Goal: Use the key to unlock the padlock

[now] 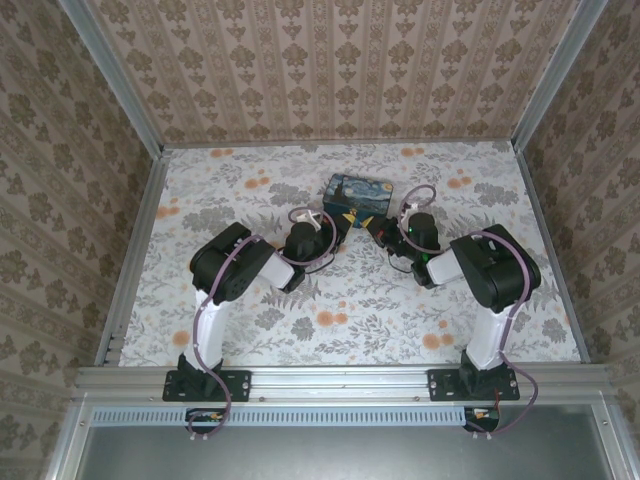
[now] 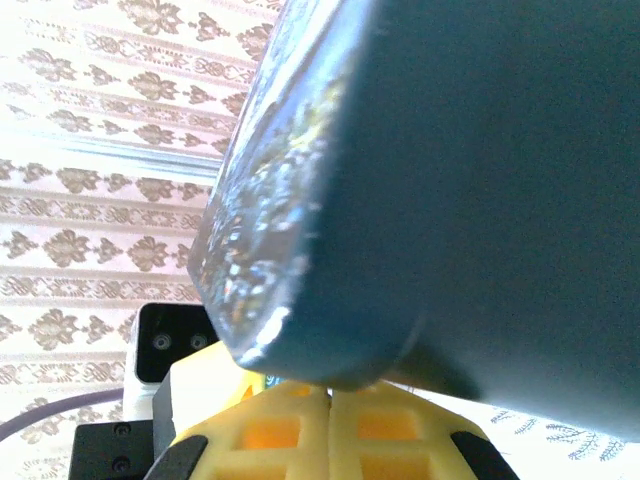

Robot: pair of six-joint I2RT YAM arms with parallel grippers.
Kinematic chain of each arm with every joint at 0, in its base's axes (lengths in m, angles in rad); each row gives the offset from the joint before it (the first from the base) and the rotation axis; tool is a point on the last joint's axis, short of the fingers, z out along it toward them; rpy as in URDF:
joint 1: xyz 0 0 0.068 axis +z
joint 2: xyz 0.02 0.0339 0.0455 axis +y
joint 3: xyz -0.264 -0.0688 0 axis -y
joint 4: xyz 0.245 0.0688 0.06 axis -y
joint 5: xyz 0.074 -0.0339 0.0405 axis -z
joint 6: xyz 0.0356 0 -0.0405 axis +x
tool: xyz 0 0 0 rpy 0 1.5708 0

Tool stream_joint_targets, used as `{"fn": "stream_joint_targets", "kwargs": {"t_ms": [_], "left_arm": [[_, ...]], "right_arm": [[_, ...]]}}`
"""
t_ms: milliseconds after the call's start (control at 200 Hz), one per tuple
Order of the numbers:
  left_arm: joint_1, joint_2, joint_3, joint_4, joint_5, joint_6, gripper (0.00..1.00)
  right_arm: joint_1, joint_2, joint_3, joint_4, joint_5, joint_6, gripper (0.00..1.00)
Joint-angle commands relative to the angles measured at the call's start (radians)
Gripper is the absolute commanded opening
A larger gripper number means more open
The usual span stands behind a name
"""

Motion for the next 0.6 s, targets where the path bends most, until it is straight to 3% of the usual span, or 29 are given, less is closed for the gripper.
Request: {"fn": "stream_joint_targets", "kwargs": {"t_ms": [0,155,445,595], "left_arm": [[-0.054,-0.043,0.01,0.03,0.132,-0.004,0.0],[-0.055,-0.043,0.008,0.03,0.138,-0.004,0.0],[-0.056,-0.037,0.0,0.03,0.158,0.001,0.0],[-0.056,-0.034,-0.01,0.03,0.174,0.008,0.0]], "right_arm": [[0.01,-0.065,0.062,-0.095,-0.033,-0.185,0.0],[-0.004,-0.052,0.066,-0.086,-0.025,-0.178,0.0],[-0.044,0.111,0.081,0.291,-0.044,0.205,0.0],[-0.049,0.09,0.118,0.197,-0.058,0.166,0.0]]}}
